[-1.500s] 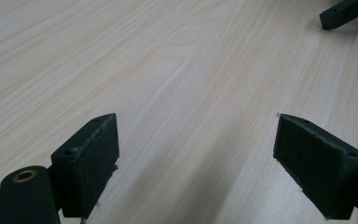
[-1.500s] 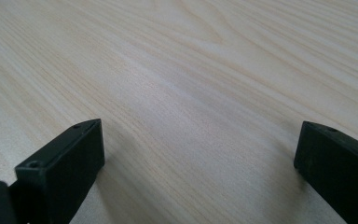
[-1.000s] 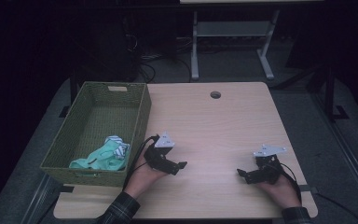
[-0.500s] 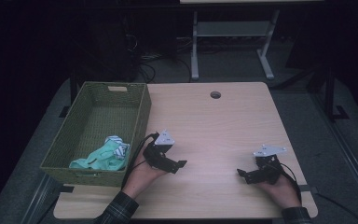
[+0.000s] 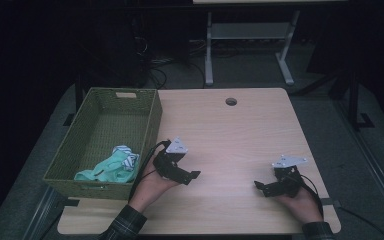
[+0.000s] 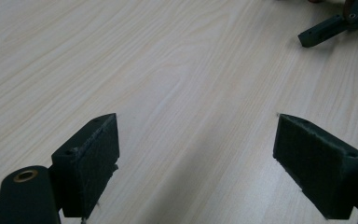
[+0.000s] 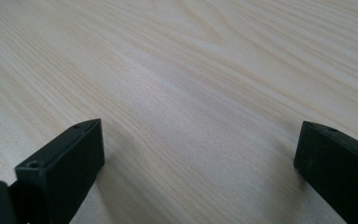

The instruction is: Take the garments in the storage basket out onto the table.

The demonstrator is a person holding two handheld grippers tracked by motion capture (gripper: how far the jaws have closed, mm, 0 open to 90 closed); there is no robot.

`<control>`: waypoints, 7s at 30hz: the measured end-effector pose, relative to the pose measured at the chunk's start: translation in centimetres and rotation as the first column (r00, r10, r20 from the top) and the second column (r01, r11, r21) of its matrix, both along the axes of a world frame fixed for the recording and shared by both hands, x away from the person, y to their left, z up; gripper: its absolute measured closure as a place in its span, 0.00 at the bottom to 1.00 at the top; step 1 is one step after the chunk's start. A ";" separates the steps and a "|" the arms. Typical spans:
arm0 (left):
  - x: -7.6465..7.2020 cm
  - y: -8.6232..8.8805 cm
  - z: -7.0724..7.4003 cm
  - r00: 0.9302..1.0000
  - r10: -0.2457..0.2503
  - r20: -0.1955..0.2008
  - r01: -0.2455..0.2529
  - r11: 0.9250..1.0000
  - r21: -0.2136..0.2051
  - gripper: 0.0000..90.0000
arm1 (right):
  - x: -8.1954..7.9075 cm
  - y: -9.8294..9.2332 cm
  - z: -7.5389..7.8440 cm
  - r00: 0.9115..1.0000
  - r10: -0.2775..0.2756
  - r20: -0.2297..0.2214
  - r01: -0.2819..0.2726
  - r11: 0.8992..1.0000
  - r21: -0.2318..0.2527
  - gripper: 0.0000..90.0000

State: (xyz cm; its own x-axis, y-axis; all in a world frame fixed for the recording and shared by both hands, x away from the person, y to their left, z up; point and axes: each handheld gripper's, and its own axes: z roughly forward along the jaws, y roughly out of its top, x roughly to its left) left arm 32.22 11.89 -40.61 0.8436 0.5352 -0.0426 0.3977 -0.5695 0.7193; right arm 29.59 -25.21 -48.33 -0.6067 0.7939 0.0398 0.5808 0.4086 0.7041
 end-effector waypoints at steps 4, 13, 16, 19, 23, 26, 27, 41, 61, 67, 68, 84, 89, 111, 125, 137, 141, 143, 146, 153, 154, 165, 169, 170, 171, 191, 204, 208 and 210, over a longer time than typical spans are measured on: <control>0.0 0.0 0.7 1.000 -0.001 0.002 0.001 1.000 -0.011 0.16 | 0.0 0.0 0.0 1.000 -0.001 -0.001 0.001 1.000 0.000 0.01; 0.0 0.0 1.9 1.000 -0.025 0.006 0.025 1.000 -0.005 0.16 | 0.0 0.0 0.0 1.000 0.000 0.000 0.000 1.000 0.000 0.02; 0.0 0.0 2.2 0.999 -0.031 0.013 0.031 1.000 0.007 0.16 | 0.0 0.0 0.0 1.000 0.000 0.000 0.000 1.000 0.000 0.02; 0.1 0.5 2.9 1.000 -0.031 0.001 0.031 0.999 0.009 0.16 | 0.0 0.0 0.0 1.000 -0.003 -0.003 0.003 1.000 0.001 0.01; 0.3 0.8 3.3 0.999 -0.036 0.003 0.036 0.999 0.010 0.16 | 0.0 0.0 0.0 1.000 0.000 0.000 0.000 1.000 0.000 0.01; 0.4 1.1 3.8 0.999 -0.034 0.003 0.034 0.999 0.007 0.16 | 0.0 0.0 0.0 1.000 0.000 0.000 0.000 1.000 0.000 0.02; 0.4 1.2 4.0 0.999 -0.037 0.006 0.037 0.999 0.010 0.16 | 0.0 0.0 0.0 1.000 -0.003 -0.003 0.003 1.000 0.001 0.01; 1.3 2.7 5.3 0.998 -0.053 -0.015 0.054 0.998 0.040 0.16 | 0.0 0.0 0.0 1.000 0.000 0.000 0.000 1.000 0.001 0.01; 1.2 7.8 6.5 1.000 0.022 -0.018 -0.021 1.000 0.022 0.16 | 0.0 0.0 0.0 1.000 0.001 0.000 -0.001 1.000 -0.001 0.01; 1.2 9.1 6.7 0.999 0.047 -0.016 -0.046 0.999 0.027 0.16 | 0.0 0.0 0.0 1.000 -0.001 0.000 0.001 1.000 -0.002 0.01; 1.2 9.4 6.8 0.999 0.050 -0.018 -0.049 0.998 0.031 0.16 | 0.0 0.0 0.0 1.000 0.001 0.003 -0.001 1.000 -0.002 0.01; 1.2 13.0 6.9 0.992 0.129 -0.011 -0.129 0.990 0.055 0.16 | 0.0 0.0 0.0 1.000 0.001 0.003 -0.001 1.000 -0.002 0.01; 1.3 14.3 6.5 0.985 0.168 -0.029 -0.165 0.983 0.080 0.16 | 0.0 0.0 0.0 1.000 -0.001 -0.002 0.001 1.000 -0.001 0.01; 2.0 17.8 4.7 0.965 0.252 -0.066 -0.235 0.950 0.204 0.25 | 0.0 0.0 0.0 1.000 0.004 0.003 -0.004 1.000 -0.002 0.02; 2.9 18.0 3.0 0.953 0.275 -0.127 -0.227 0.926 0.303 0.40 | 0.0 0.0 0.0 1.000 0.003 0.002 -0.003 1.000 -0.002 0.01; 4.0 17.9 1.9 0.960 0.240 -0.147 -0.170 0.910 0.377 0.44 | 0.0 0.1 0.0 1.000 -0.003 0.001 0.003 1.000 -0.001 0.02; 4.2 17.7 1.5 0.960 0.228 -0.161 -0.149 0.906 0.396 0.45 | 0.0 0.1 0.0 1.000 -0.004 0.000 0.004 1.000 -0.001 0.02; 4.3 17.6 1.3 0.959 0.224 -0.175 -0.136 0.902 0.410 0.46 | 0.0 0.1 0.0 1.000 -0.004 0.001 0.004 1.000 0.000 0.01; 4.6 17.5 0.8 0.956 0.211 -0.204 -0.111 0.904 0.414 0.47 | 0.0 0.1 0.0 1.000 -0.004 0.000 0.004 1.000 0.000 0.01; 5.0 17.4 -0.7 0.939 0.211 -0.270 -0.089 0.911 0.403 0.51 | 0.0 0.1 0.0 1.000 -0.004 0.000 0.004 1.000 0.000 0.02; 5.0 17.4 -0.7 0.939 0.211 -0.270 -0.089 0.911 0.403 0.53 | 0.0 0.1 0.0 1.000 -0.004 0.000 0.004 1.000 0.000 0.02; 4.9 17.3 -0.6 0.943 0.201 -0.264 -0.081 0.910 0.406 0.89 | 0.0 0.1 0.0 1.000 -0.004 0.000 0.004 1.000 -0.001 0.02; 4.7 18.0 0.9 0.954 0.226 -0.195 -0.149 0.926 0.346 0.89 | 0.0 0.1 0.0 1.000 -0.004 0.000 0.004 1.000 0.000 0.02; 4.7 18.0 0.9 0.954 0.226 -0.195 -0.149 0.926 0.346 0.90 | 0.0 0.1 0.0 1.000 -0.004 0.000 0.004 1.000 0.000 0.02; 4.5 18.3 1.3 0.956 0.235 -0.178 -0.168 0.930 0.326 0.90 | 0.0 0.1 0.0 1.000 -0.004 0.001 0.004 1.000 0.000 0.02; 2.2 20.1 7.2 0.951 0.308 -0.034 -0.308 0.951 0.000 0.91 | 0.1 0.1 0.0 1.000 -0.004 0.001 0.004 1.000 0.000 0.02; 1.6 20.5 9.2 0.946 0.322 0.037 -0.315 0.939 -0.139 0.91 | 0.0 0.1 0.0 1.000 -0.005 0.000 0.005 1.000 0.000 0.02; 1.7 20.5 10.0 0.947 0.317 0.053 -0.303 0.935 -0.184 0.91 | 0.0 0.1 0.0 1.000 -0.006 0.000 0.006 1.000 0.001 0.02; 1.7 20.5 10.2 0.948 0.313 0.056 -0.299 0.936 -0.184 0.91 | 0.0 0.1 0.0 1.000 -0.005 0.000 0.005 1.000 0.000 0.02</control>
State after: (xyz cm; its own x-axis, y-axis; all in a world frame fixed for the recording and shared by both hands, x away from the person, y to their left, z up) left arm 33.95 32.37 -30.41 0.6445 0.7590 -0.0926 0.4678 -0.2955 0.8330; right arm 29.64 -25.14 -48.32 -0.6026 0.7971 0.0394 0.5827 0.4058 0.7041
